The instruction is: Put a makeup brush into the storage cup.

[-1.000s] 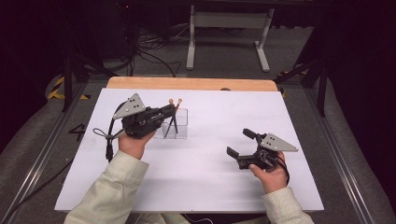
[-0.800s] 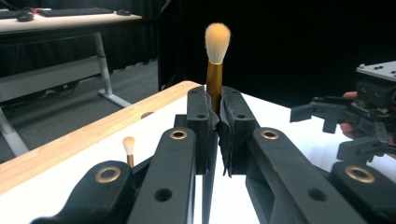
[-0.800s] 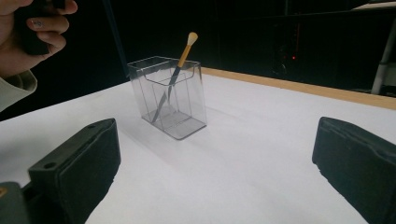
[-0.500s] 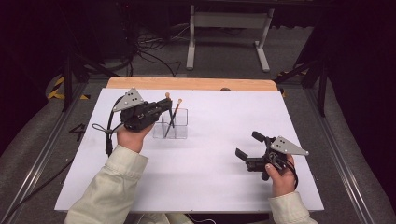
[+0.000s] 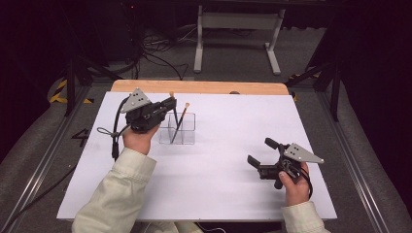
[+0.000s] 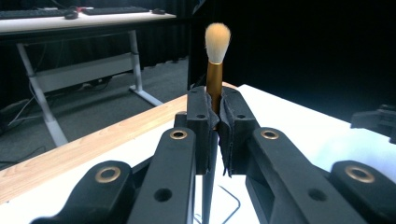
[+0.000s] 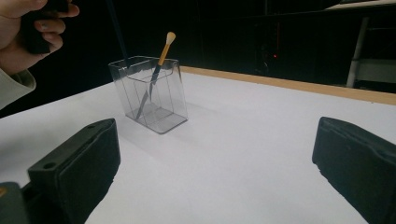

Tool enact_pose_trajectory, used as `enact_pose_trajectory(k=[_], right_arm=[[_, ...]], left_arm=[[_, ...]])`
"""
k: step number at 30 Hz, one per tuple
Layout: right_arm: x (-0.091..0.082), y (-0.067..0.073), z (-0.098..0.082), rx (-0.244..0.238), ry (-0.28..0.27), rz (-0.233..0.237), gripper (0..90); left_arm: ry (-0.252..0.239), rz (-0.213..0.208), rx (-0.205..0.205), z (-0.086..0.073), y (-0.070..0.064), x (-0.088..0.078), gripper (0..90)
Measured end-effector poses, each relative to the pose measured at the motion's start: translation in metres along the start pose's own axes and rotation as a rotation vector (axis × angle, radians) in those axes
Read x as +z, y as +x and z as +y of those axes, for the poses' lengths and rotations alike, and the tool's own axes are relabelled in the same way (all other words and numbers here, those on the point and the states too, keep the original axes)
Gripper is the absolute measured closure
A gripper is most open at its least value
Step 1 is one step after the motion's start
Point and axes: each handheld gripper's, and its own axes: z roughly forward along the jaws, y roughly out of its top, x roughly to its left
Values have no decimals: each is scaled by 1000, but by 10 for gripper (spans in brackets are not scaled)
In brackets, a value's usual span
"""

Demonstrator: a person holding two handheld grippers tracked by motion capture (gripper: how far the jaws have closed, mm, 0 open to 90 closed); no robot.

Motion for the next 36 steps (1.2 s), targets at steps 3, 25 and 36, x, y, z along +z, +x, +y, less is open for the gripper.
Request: enact_pose_trajectory(k=[3,25,36], right_arm=[[-3,0,-1,1,2,-7,15],[-11,-1,-3,2,10,-14,16],[-10,-1,-2,-3,13,0,15]], left_arm=[[1,12,0,0,1,3,835],[92,16,-38,-15,12,24,834],[126,-10,-79,-25,18,29,834]])
